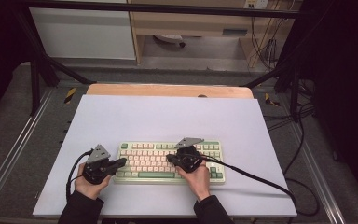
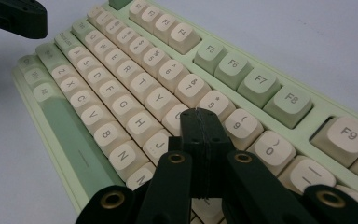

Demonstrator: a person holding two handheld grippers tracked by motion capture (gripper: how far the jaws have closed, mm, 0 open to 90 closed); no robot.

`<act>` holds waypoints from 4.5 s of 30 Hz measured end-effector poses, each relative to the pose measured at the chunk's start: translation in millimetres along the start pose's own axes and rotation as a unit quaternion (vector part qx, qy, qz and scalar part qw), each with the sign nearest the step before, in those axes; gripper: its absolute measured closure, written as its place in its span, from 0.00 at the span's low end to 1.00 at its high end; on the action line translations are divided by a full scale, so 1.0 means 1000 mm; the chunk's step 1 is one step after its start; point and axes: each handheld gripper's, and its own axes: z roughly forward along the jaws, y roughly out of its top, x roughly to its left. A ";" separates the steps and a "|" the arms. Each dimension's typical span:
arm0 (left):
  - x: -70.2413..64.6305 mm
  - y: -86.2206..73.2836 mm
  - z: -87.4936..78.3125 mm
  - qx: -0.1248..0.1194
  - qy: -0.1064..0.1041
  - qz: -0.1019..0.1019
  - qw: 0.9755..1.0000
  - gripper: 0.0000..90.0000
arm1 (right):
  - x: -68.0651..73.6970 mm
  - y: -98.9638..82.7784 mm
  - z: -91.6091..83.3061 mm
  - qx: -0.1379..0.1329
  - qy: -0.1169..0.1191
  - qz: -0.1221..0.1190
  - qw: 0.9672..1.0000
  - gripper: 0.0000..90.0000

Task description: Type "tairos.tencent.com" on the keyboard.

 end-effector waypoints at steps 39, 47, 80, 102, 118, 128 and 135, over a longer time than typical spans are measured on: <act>-0.013 0.014 0.001 -0.010 -0.002 0.008 1.000 1.00 | -0.019 -0.016 -0.074 -0.015 0.012 -0.012 1.000 1.00; -0.021 0.023 0.013 -0.004 -0.003 0.014 1.000 1.00 | -0.025 -0.026 -0.085 -0.018 0.009 -0.004 1.000 1.00; -0.034 0.035 0.065 0.026 -0.003 0.025 0.999 1.00 | -0.029 -0.040 -0.089 -0.019 0.009 0.001 1.000 1.00; -0.034 0.035 0.055 0.021 -0.014 0.032 0.999 1.00 | -0.028 -0.041 -0.089 -0.019 0.009 -0.001 1.000 1.00; -0.025 0.024 0.025 0.013 -0.011 0.031 0.999 1.00 | -0.028 -0.039 -0.091 -0.025 0.010 0.002 1.000 1.00; -0.015 0.010 0.009 0.014 -0.005 0.024 1.000 1.00 | -0.027 -0.033 -0.088 -0.033 0.011 0.010 0.999 1.00; -0.008 0.002 0.003 0.014 -0.004 0.013 1.000 1.00 | -0.022 -0.024 -0.080 -0.036 0.013 0.012 0.999 1.00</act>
